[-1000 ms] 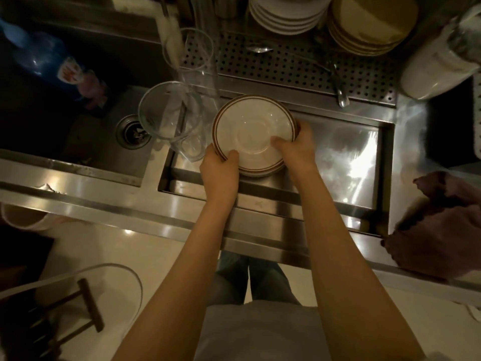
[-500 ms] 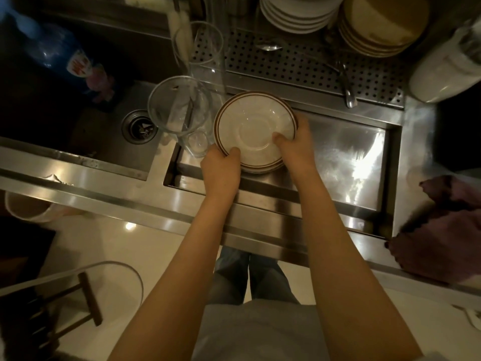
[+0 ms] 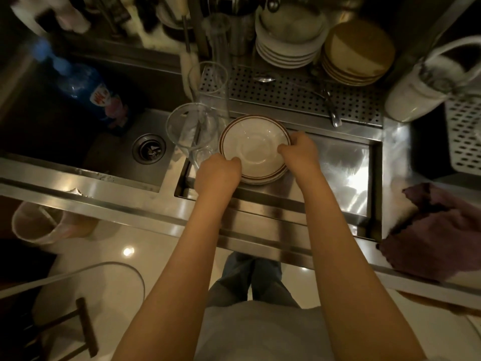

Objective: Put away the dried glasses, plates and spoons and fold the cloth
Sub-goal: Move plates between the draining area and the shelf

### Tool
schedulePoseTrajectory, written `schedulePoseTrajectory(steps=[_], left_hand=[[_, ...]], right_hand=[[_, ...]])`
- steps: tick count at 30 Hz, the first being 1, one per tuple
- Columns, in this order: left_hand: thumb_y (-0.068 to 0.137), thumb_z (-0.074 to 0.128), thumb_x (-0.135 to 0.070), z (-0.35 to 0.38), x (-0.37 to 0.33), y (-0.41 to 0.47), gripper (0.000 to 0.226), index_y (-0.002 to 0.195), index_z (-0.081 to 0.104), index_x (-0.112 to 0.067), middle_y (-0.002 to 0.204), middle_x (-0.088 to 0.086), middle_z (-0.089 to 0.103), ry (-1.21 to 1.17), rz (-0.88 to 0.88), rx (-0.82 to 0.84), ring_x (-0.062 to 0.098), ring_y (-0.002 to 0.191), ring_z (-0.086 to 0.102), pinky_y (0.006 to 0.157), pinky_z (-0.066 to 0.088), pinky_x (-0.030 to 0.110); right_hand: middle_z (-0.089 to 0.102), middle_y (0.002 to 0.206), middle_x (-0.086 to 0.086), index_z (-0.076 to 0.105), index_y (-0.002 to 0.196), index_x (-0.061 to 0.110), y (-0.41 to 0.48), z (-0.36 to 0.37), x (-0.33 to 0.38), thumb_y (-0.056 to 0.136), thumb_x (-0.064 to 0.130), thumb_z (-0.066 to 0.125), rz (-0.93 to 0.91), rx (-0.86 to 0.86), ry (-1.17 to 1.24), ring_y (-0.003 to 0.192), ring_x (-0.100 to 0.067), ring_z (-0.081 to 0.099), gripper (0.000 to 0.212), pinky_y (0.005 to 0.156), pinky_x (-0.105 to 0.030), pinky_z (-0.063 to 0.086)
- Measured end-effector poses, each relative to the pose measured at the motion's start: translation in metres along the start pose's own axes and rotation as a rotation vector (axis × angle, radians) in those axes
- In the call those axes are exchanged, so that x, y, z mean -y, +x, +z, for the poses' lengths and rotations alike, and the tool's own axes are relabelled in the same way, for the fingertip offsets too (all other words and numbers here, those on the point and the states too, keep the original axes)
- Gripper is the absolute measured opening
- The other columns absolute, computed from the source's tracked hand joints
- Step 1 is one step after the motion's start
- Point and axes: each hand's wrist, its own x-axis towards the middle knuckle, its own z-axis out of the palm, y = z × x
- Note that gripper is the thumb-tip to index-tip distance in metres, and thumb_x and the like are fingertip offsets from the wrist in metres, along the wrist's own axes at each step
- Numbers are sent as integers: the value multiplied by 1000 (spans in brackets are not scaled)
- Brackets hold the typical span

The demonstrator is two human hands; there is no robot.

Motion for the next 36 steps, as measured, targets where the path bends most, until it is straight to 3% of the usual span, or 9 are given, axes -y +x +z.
schedulePoseTrajectory(steps=[2,4,8,11,20,24,27,31,36], left_hand=[[87,43,-32,-5,-7,-1,38,108,59,-5,104,15,65,-14,15,25,31,97,61,85,47,37],[87,43,-31,-9,-15,-4,35,104,61,-6,94,13,68,-66,41,78,29,88,64,87,50,39],[87,45,-26,-20,-39,-10,21,84,58,-11,64,3,65,-137,126,119,17,54,57,58,44,25],[89,46,-24,-30,-62,-16,19,83,58,-10,59,3,63,-195,191,148,14,45,52,48,35,23],[86,50,-18,-62,-128,-38,15,74,58,-13,55,3,62,-263,381,127,8,28,48,29,30,9],[86,51,-19,-76,-155,-54,11,80,59,-17,57,1,63,-304,537,142,7,33,50,35,33,11],[86,52,-17,-87,-179,-64,14,73,58,-17,57,2,62,-321,618,107,6,31,49,33,30,9],[87,48,-14,-100,-209,-78,11,84,59,-10,55,3,59,-344,713,68,7,28,46,32,29,10],[88,48,-15,-120,-236,-83,11,91,57,-9,60,2,62,-366,797,4,11,42,50,43,37,18]], right_hand=[[54,121,-12,49,121,8,-2,-5,8,85,11,54,-11,-14,20,95,-19,51,37,66,-22,41],[53,126,-11,48,126,9,-5,-12,16,85,11,55,-18,-18,39,103,-22,52,41,75,-22,40],[59,122,-8,58,119,10,-12,-29,37,85,11,56,-71,-38,49,104,-17,53,34,83,-26,41],[60,121,-6,61,115,12,-16,-44,54,85,10,53,-113,-57,46,111,-21,55,31,90,-30,44],[64,95,-5,62,101,16,-36,-90,104,83,9,58,-280,-140,171,87,-17,59,21,70,-27,47],[65,97,-5,62,90,22,-45,-114,125,81,10,60,-361,-188,189,88,-17,61,15,75,-29,50],[66,96,-3,62,83,25,-50,-135,144,80,9,61,-397,-239,213,86,-15,62,17,71,-24,51],[68,96,-4,59,78,26,-57,-163,169,82,8,56,-483,-288,211,81,-12,61,19,65,-20,49],[66,105,-9,62,79,24,-57,-194,192,82,9,57,-522,-381,188,102,-24,61,17,90,-38,51]])
